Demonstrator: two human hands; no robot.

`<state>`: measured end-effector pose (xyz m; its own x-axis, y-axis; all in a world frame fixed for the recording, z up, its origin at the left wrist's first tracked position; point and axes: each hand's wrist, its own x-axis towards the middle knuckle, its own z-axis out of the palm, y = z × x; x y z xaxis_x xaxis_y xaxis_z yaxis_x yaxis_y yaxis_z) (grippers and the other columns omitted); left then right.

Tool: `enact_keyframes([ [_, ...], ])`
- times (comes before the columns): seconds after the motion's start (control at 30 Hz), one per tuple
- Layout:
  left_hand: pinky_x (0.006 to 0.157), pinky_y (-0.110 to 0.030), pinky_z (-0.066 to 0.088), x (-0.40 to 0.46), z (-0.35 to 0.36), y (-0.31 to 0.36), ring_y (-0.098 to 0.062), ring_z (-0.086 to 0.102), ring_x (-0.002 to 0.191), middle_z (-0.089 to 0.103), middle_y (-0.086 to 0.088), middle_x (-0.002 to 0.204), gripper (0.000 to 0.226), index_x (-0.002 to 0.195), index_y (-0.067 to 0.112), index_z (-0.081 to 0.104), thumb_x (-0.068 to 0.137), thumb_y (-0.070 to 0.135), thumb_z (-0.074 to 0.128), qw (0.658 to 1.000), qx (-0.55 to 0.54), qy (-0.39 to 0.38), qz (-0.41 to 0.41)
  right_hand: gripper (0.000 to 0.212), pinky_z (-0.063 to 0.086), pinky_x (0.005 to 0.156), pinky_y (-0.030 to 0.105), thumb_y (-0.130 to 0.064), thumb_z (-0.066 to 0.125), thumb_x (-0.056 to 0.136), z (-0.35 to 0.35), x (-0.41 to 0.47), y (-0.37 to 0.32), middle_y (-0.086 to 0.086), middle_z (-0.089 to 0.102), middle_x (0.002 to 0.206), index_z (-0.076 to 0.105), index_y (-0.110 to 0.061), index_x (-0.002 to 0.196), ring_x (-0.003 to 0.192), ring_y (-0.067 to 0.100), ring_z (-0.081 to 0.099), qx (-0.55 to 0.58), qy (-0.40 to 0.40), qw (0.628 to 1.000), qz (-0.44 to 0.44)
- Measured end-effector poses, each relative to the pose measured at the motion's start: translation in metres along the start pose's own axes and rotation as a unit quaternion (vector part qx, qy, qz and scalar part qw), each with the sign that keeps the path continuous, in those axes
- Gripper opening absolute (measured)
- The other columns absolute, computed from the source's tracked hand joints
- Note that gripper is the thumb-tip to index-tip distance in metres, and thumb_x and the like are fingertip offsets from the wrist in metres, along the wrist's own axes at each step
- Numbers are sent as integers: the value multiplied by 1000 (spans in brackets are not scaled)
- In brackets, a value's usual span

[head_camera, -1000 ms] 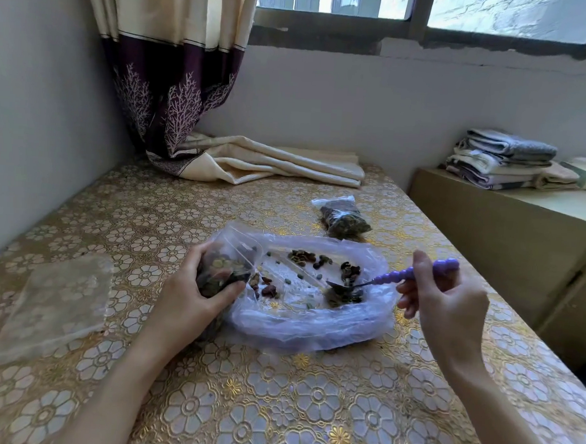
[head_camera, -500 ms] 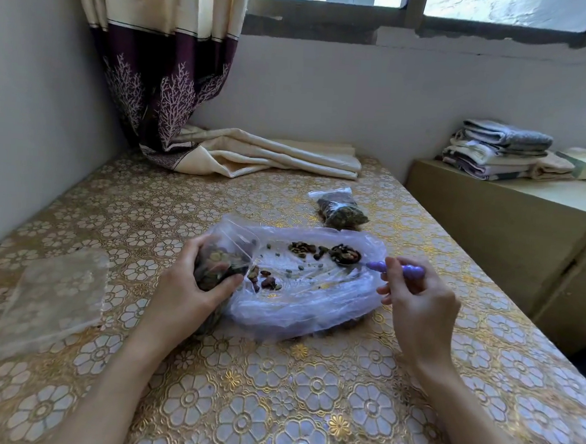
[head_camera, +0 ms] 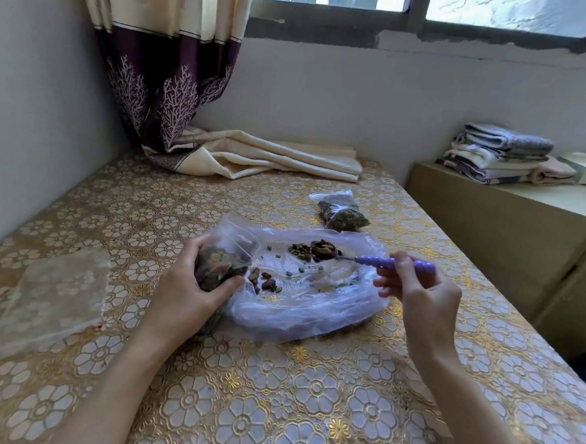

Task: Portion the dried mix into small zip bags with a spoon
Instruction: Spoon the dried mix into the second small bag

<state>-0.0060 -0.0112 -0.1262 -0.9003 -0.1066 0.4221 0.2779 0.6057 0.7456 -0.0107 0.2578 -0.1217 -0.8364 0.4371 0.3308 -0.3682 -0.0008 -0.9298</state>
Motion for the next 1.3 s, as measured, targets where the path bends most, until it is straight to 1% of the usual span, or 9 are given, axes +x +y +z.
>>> enact_keyframes([
  [0.27,65,-4,38,0,-1,0,11,51,85,56,17,98,64,118,35,42,66,31,80,1000,-3,4,-2,18,52,51,22,-15,57,92,30,-2,-45,10,70,65,64,2,87,57,20,67,75,-81,993,-29],
  [0.43,63,1,39,0,0,1,15,51,84,54,25,95,63,114,39,40,66,31,80,1000,-11,9,-4,17,52,50,21,-12,55,92,50,-9,-66,4,71,66,65,-6,80,55,18,65,103,-161,980,-58],
  [0.67,65,0,39,1,0,1,22,53,83,56,27,95,59,112,40,41,69,28,80,999,-48,18,-18,9,53,55,21,-4,54,91,67,-17,-64,-11,71,69,62,-9,88,58,10,64,43,-275,952,-127],
  [0.8,65,4,38,1,0,1,23,52,83,57,26,96,56,111,37,43,70,25,79,997,-69,43,-16,10,53,60,25,-5,55,89,66,-13,-63,-5,70,70,62,-10,96,65,13,65,17,-318,940,-122],
  [0.87,66,4,37,2,0,1,22,53,84,57,25,98,55,113,34,45,70,25,78,995,-75,56,-18,11,53,60,26,-9,55,87,65,-10,-63,0,68,75,62,-9,96,66,14,65,26,-320,939,-123],
  [0.97,69,1,40,3,1,-1,16,54,87,59,19,101,55,114,30,47,69,25,78,994,-87,67,-29,24,53,59,25,-21,54,82,61,-5,-63,9,67,77,62,-4,98,66,17,64,73,-292,950,-82],
  [1.1,70,0,41,4,0,1,13,54,90,58,15,103,59,119,23,46,69,26,77,990,-102,86,-37,24,51,55,23,-25,55,81,50,8,-59,7,69,72,61,-5,93,62,17,64,140,-216,966,-3],
  [1.23,70,-2,41,4,-2,4,12,53,93,54,19,104,67,120,29,40,64,35,76,983,-134,107,-61,10,50,52,20,-13,53,93,35,20,-42,7,69,71,60,-6,91,58,15,64,86,-156,983,32],
  [1.3,75,-5,42,5,-6,4,12,54,93,55,16,108,73,126,28,37,65,32,76,980,-161,87,-82,8,50,50,20,-10,52,94,27,24,-31,7,68,69,58,-9,89,56,15,65,31,-135,990,36],
])
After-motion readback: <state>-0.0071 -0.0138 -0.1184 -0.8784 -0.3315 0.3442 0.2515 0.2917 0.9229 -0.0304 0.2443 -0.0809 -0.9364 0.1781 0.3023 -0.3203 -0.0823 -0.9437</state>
